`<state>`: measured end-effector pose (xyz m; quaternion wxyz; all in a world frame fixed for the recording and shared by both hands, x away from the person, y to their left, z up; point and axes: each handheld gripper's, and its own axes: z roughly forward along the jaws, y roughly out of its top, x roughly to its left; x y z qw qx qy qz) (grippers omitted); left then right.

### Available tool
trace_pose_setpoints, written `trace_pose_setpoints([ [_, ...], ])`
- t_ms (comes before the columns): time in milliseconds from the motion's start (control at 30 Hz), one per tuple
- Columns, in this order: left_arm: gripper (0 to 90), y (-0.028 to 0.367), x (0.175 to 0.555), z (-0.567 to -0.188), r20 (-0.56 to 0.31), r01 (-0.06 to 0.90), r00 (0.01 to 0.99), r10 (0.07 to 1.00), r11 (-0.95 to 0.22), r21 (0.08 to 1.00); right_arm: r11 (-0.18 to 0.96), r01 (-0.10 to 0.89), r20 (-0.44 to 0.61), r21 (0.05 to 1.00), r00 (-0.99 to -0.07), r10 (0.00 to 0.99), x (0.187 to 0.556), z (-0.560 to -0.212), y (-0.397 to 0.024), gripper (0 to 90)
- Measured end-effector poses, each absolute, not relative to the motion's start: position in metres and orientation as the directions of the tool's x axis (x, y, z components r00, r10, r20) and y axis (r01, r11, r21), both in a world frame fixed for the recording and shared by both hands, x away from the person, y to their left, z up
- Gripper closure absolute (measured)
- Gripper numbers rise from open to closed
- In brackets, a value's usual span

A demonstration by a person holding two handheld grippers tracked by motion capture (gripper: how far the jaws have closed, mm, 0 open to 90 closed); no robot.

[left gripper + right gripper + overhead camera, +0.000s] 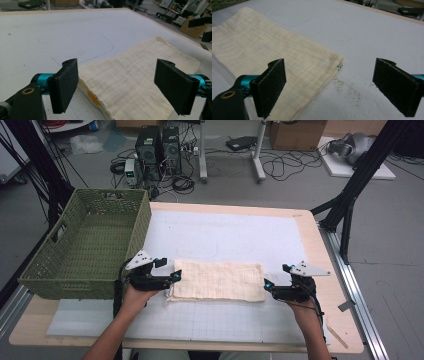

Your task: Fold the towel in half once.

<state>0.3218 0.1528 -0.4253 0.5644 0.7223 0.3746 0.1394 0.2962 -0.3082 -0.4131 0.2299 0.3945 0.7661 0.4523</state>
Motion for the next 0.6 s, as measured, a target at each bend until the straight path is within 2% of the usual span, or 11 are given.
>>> trace_pose_setpoints([
  [600,22.9,0.149,0.341,-0.425,-0.214,0.410,0.639,0.739,-0.093,0.907,0.271,0.416,0.032,0.868,-0.590,0.807,0.297,-0.414,-0.310,10.9],
])
